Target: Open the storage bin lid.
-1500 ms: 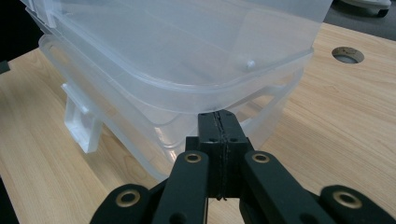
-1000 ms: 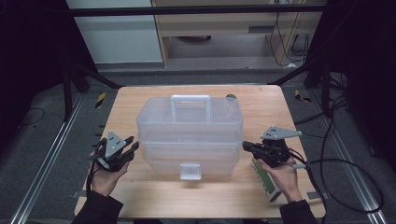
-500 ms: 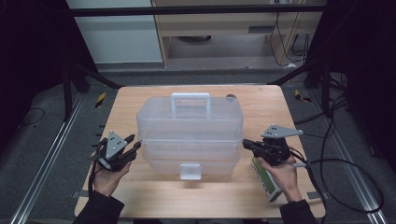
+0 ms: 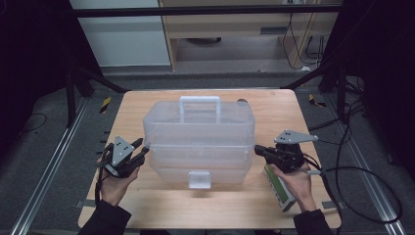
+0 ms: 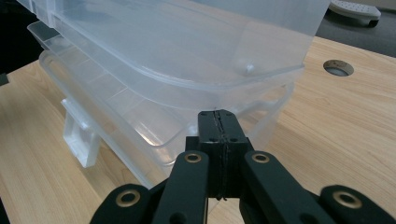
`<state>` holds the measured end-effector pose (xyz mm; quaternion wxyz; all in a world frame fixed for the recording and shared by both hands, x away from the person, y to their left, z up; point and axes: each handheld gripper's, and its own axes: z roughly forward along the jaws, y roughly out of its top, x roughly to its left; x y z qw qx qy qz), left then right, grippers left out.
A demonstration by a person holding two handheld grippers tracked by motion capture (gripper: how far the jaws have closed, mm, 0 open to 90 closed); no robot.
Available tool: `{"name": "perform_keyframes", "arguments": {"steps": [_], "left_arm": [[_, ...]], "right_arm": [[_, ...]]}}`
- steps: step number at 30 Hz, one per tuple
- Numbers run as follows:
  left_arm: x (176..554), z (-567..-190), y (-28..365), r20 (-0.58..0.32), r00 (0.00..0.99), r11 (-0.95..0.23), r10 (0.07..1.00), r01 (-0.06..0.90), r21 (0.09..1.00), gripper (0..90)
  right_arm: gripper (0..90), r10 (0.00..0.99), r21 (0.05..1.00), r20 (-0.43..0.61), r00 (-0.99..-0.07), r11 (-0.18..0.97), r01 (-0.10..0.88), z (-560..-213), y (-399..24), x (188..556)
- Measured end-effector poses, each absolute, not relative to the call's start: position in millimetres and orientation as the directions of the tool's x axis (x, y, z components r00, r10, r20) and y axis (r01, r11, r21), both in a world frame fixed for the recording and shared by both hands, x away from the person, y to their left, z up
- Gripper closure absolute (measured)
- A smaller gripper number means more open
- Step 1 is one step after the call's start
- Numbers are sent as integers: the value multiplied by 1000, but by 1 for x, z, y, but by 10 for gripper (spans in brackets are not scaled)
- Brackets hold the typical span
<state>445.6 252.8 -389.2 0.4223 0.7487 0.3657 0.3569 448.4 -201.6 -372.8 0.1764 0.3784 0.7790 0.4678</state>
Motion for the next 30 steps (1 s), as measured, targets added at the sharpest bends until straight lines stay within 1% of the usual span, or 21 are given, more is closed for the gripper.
{"name": "perform_keyframes", "arguments": {"steps": [8,9,11,13,14,15,17,19,23,30], "left_arm": [[450,-390,249,235,483,-383,843,234,893,666],[451,-390,248,248,484,-390,840,220,894,665],[450,-390,247,243,483,-389,841,229,892,665],[452,-389,247,255,483,-393,838,211,895,664],[451,-389,247,244,481,-387,842,224,894,664],[452,-389,247,259,481,-396,837,206,895,665],[452,-389,247,261,477,-394,839,203,896,664],[451,-389,246,251,471,-386,846,214,897,665],[452,-387,246,265,468,-392,843,198,899,669],[451,-387,245,262,458,-391,849,211,896,677]], "right_arm": [[900,757,863,82,-648,271,425,-373,-201,449],[900,757,863,81,-649,272,425,-373,-201,449],[900,756,864,82,-649,270,424,-373,-201,449],[900,756,866,83,-649,268,423,-373,-201,450],[900,756,866,84,-649,266,423,-373,-201,450],[900,757,867,84,-648,265,423,-373,-201,450],[900,757,868,86,-648,262,422,-373,-201,450],[900,758,871,86,-646,258,419,-373,-201,450],[898,760,872,86,-644,256,418,-373,-201,450],[893,766,865,71,-639,272,422,-376,-199,451]]}}
